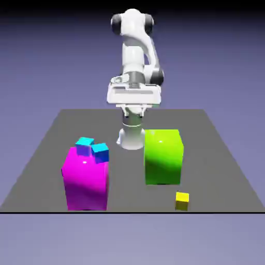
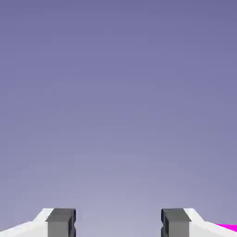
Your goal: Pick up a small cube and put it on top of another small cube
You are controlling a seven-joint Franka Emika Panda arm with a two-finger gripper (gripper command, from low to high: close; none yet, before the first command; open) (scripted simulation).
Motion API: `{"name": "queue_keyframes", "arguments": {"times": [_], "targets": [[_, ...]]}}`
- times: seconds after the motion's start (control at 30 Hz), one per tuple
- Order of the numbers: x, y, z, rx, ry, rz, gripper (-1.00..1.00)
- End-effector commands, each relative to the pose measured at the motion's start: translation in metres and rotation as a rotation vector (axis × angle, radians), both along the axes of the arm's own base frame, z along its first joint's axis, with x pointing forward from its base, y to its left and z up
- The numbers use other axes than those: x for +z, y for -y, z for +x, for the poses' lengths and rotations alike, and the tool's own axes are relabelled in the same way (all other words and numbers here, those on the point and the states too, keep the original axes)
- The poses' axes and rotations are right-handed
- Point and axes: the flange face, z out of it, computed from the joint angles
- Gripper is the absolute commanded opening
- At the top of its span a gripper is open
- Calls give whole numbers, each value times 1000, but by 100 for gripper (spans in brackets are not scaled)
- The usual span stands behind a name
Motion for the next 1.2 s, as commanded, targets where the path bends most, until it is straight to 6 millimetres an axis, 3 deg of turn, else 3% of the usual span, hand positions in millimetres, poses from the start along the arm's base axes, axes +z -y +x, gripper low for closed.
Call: {"name": "queue_keyframes", "arguments": {"times": [0.0,0.17,0.37,0.53,0.73,0.93,1.17], "targets": [[6,13,6,-44,5,7,0],[-9,74,27,-337,-57,129,0],[-47,141,34,-682,-132,289,0],[-81,199,29,-977,-177,425,0],[-124,266,10,-1339,-210,593,0],[-181,290,-22,-1652,-275,730,0],[-242,304,-64,-2023,-340,873,0]]}}
